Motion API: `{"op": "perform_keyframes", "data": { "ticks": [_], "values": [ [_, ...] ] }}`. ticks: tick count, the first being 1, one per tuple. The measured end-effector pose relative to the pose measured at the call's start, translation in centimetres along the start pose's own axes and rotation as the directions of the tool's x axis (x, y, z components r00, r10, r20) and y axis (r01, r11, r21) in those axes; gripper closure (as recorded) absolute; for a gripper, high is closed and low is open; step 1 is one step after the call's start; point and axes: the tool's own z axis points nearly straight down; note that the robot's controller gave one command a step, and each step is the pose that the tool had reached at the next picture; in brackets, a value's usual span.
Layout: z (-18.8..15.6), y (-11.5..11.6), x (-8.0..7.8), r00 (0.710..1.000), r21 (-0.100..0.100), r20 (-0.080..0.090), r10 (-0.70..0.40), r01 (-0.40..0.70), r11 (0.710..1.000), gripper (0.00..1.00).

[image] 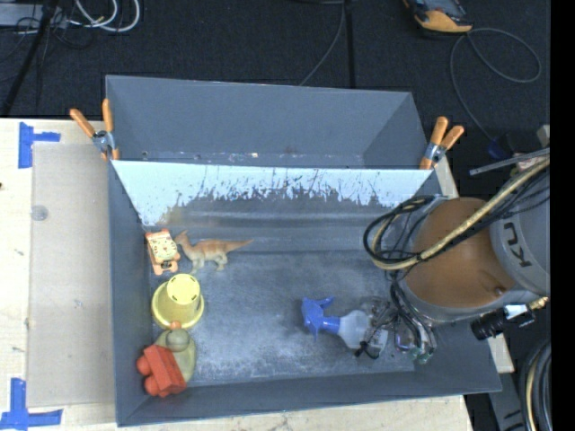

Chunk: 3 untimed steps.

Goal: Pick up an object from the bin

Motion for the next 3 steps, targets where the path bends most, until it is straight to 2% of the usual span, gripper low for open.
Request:
{"op": "perform_keyframes", "data": {
  "ticks": [1, 3],
  "values": [
    [-0.9, 0.0, 0.1, 1.0, 0.0, -0.004, 0.011, -0.011, 1.0, 1.0],
    [-2.7, 0.0, 0.0, 1.0, 0.0, -0.001, 0.01, -0.01, 1.0, 1.0]
  ]
}}
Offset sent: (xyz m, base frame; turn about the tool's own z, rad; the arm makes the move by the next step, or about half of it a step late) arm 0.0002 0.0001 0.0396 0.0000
